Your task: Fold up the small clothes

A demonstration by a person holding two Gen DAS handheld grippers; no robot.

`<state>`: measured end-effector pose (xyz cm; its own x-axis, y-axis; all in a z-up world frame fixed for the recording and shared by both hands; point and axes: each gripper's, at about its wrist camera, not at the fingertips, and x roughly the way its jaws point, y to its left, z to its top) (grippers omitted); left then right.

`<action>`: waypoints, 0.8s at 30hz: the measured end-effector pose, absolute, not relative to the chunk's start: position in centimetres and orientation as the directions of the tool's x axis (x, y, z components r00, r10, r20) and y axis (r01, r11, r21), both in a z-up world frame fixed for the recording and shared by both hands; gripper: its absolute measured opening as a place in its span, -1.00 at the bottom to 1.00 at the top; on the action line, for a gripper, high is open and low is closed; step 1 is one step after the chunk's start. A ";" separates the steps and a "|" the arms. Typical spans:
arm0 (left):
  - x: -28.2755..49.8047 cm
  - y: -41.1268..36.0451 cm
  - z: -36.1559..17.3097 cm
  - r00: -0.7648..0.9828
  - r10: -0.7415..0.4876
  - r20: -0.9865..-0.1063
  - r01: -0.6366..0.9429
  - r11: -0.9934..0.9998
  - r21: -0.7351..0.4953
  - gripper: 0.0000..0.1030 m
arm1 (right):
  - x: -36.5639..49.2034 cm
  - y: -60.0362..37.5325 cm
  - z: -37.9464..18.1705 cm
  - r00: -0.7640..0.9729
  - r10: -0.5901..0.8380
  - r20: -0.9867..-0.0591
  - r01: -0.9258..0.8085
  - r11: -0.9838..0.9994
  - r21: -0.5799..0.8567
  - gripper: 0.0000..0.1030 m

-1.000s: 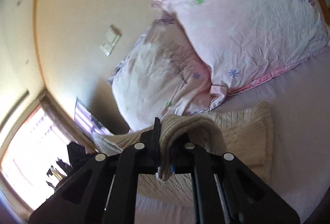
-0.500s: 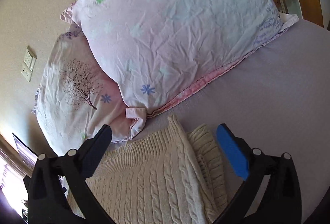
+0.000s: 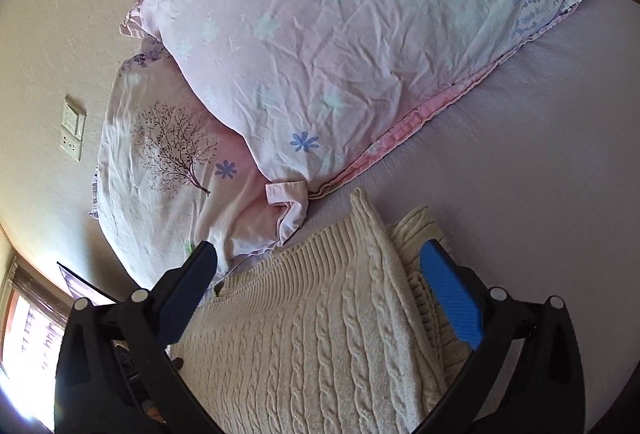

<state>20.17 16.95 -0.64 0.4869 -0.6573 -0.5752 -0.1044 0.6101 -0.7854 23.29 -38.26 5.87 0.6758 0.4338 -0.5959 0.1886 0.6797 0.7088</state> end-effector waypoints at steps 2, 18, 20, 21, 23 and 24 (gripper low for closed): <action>20.1 16.7 -0.2 0.501 -0.676 -0.541 -0.108 0.571 -0.814 -0.53 | 23.2 -38.4 5.9 0.676 0.451 -0.583 0.184 0.663 0.726 0.96; 25.9 -15.7 5.8 0.088 -0.986 -0.142 0.177 0.156 -0.972 -0.63 | 22.5 -44.0 7.4 0.698 0.405 -0.590 0.192 0.689 0.699 0.96; 25.5 -13.6 7.3 0.152 -0.973 -0.171 0.245 0.205 -0.948 -0.07 | 23.0 -44.4 6.5 0.654 0.449 -0.608 0.207 0.668 0.715 0.96; 25.3 -11.5 8.2 0.234 -0.947 -0.221 0.272 0.282 -0.920 0.50 | 23.2 -44.5 5.9 0.623 0.480 -0.618 0.219 0.652 0.726 0.96; 24.6 -7.8 9.4 0.398 -0.846 -0.354 0.280 0.480 -0.831 0.69 | 23.7 -44.2 4.7 0.558 0.532 -0.636 0.239 0.632 0.738 0.96; 24.3 -6.5 9.6 0.440 -0.785 -0.437 0.275 0.581 -0.766 0.69 | 23.9 -43.9 4.0 0.520 0.557 -0.648 0.251 0.625 0.739 0.96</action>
